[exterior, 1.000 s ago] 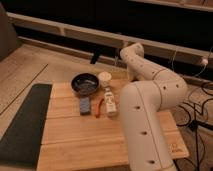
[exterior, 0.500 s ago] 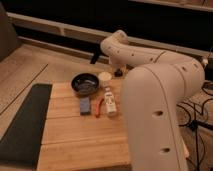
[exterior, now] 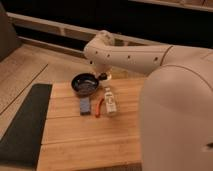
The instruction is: Place the eraser on the white sponge
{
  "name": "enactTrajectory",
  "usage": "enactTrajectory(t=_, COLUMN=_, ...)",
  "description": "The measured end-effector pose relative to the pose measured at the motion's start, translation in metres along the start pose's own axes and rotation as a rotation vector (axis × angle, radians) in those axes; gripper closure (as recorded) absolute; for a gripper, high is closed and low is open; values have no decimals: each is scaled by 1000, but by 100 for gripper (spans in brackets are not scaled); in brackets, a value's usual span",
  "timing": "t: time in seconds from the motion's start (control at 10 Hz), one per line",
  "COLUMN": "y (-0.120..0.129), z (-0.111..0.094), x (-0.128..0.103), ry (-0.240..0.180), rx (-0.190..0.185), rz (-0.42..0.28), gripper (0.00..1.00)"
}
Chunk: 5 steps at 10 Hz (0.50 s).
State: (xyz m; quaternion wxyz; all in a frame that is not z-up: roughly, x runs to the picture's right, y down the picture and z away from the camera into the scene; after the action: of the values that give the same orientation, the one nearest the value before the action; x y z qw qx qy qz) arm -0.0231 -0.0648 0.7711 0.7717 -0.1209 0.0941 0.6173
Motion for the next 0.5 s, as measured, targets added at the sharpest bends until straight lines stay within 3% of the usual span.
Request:
enactTrajectory(t=0.2, y=12, z=-8, x=21, ry=25, rx=-40, rz=20, gripper=100)
enactTrajectory(t=0.5, y=15, z=-8, x=22, ry=26, rx=-42, rz=18, gripper=100)
